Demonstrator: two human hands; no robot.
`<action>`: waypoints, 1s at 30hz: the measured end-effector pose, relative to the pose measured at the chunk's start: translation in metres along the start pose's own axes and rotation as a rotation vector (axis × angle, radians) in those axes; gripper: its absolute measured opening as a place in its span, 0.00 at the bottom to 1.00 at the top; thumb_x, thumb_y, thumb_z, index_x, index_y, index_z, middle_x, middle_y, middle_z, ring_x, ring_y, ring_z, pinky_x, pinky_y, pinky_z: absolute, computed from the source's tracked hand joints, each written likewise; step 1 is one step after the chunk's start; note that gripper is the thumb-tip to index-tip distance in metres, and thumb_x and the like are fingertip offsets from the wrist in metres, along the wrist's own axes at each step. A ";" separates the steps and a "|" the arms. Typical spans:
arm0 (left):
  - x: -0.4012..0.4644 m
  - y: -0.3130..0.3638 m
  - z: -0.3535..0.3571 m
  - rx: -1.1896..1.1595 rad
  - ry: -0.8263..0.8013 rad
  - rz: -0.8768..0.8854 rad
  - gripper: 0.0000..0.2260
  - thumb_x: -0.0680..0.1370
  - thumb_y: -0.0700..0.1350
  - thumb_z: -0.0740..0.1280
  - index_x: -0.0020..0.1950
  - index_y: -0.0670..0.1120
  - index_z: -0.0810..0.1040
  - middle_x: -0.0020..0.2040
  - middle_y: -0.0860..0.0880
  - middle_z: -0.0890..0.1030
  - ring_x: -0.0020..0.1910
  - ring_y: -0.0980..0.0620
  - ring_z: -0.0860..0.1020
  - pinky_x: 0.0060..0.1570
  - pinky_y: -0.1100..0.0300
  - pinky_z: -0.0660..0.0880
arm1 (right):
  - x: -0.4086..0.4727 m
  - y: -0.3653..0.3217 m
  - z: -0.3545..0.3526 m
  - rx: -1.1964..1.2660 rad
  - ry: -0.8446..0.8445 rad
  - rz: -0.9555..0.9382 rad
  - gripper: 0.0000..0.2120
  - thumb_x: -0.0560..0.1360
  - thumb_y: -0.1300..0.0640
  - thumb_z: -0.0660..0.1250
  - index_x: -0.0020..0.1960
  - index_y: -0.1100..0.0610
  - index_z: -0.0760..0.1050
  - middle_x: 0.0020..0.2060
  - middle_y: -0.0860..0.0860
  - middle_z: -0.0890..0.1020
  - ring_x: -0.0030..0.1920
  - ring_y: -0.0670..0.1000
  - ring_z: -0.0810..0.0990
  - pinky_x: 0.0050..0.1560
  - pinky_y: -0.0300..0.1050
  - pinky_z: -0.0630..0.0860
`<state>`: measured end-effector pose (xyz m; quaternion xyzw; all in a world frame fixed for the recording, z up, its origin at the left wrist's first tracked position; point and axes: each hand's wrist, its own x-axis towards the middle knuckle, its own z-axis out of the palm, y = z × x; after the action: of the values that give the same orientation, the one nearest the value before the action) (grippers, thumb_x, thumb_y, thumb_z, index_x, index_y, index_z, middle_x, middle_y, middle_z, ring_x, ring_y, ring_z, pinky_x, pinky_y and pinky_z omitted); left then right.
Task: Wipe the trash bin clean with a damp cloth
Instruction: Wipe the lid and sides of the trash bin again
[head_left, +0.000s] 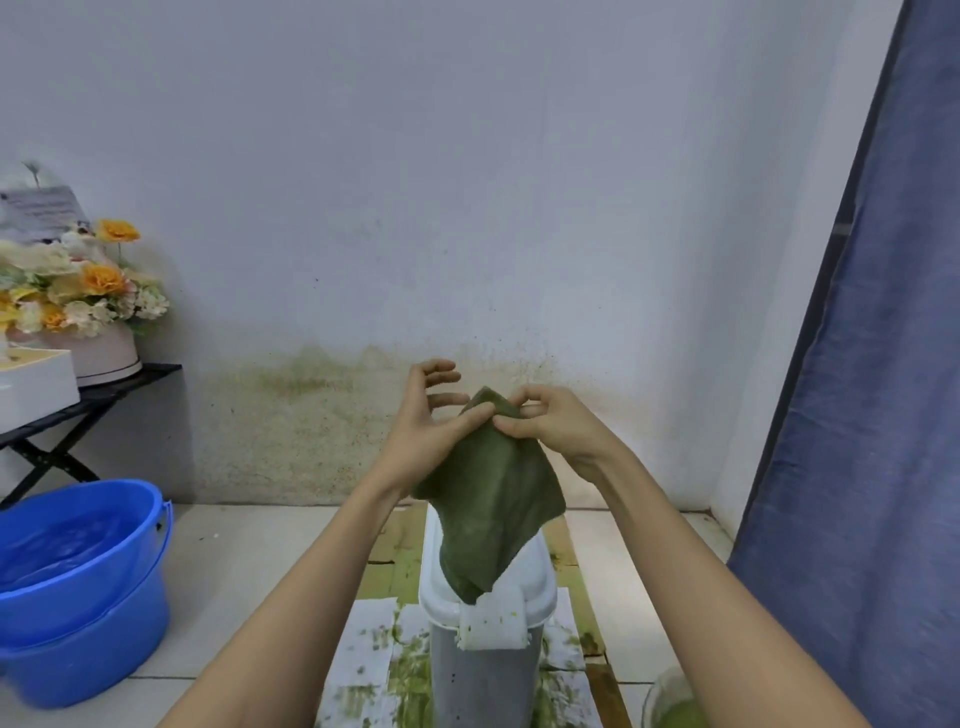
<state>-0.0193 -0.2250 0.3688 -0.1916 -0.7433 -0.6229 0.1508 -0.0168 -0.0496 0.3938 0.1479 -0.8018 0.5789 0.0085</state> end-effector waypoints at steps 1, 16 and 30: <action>-0.005 -0.005 -0.004 -0.025 -0.118 -0.081 0.28 0.68 0.57 0.74 0.64 0.52 0.68 0.59 0.52 0.76 0.56 0.53 0.78 0.55 0.54 0.77 | -0.003 -0.004 -0.002 0.051 0.011 -0.011 0.05 0.72 0.60 0.72 0.42 0.57 0.76 0.42 0.57 0.84 0.43 0.53 0.82 0.43 0.43 0.77; 0.006 -0.029 -0.025 0.435 -0.043 0.179 0.07 0.78 0.42 0.65 0.54 0.48 0.80 0.46 0.55 0.81 0.46 0.60 0.78 0.45 0.68 0.73 | -0.012 0.034 -0.011 0.132 0.344 0.116 0.11 0.73 0.67 0.68 0.55 0.63 0.78 0.47 0.54 0.82 0.46 0.48 0.79 0.47 0.37 0.74; -0.002 -0.124 -0.003 0.734 -0.316 -0.030 0.15 0.76 0.43 0.68 0.64 0.49 0.76 0.57 0.50 0.82 0.56 0.53 0.78 0.57 0.61 0.74 | 0.000 0.145 0.036 -0.401 0.376 0.485 0.17 0.75 0.53 0.65 0.63 0.51 0.73 0.58 0.49 0.79 0.60 0.55 0.74 0.63 0.55 0.63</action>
<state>-0.0759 -0.2469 0.2611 -0.2074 -0.9333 -0.2809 0.0841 -0.0473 -0.0420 0.2479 -0.1602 -0.8955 0.4126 0.0472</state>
